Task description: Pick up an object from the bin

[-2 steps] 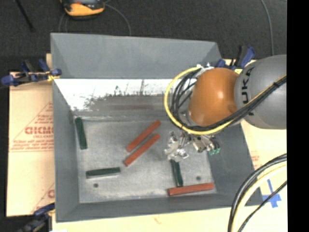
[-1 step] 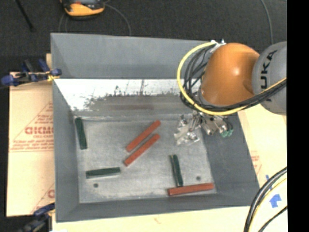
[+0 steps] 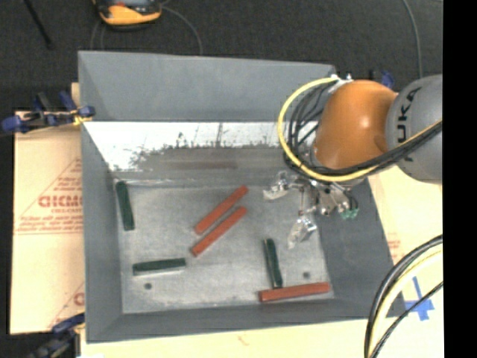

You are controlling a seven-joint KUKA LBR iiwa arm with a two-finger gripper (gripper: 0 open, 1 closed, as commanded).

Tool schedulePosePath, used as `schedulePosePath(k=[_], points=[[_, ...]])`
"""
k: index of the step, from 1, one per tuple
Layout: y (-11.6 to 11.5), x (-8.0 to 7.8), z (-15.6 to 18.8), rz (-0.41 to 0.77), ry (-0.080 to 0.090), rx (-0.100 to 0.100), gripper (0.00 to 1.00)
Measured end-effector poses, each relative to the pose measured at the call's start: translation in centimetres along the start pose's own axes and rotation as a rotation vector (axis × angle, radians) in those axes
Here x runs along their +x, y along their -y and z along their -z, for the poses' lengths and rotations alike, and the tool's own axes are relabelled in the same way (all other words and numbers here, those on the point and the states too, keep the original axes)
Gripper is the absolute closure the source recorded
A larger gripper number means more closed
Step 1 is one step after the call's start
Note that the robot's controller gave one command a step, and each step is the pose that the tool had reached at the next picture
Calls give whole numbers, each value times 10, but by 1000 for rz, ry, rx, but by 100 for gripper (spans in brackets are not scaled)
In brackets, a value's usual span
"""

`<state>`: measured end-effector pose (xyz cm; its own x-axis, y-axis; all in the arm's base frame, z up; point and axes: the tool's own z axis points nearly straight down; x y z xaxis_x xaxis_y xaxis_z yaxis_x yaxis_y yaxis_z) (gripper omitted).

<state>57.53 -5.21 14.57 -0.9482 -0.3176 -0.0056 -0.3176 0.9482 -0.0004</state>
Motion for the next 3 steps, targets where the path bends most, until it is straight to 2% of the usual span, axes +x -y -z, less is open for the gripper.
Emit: schedulePosePath(k=[1,2,3], points=[[3,2,-8,-9,-3,-1,0],[-6,-23,-31,45,5,6,0],[-19,-34,-51,219,2,2,0]])
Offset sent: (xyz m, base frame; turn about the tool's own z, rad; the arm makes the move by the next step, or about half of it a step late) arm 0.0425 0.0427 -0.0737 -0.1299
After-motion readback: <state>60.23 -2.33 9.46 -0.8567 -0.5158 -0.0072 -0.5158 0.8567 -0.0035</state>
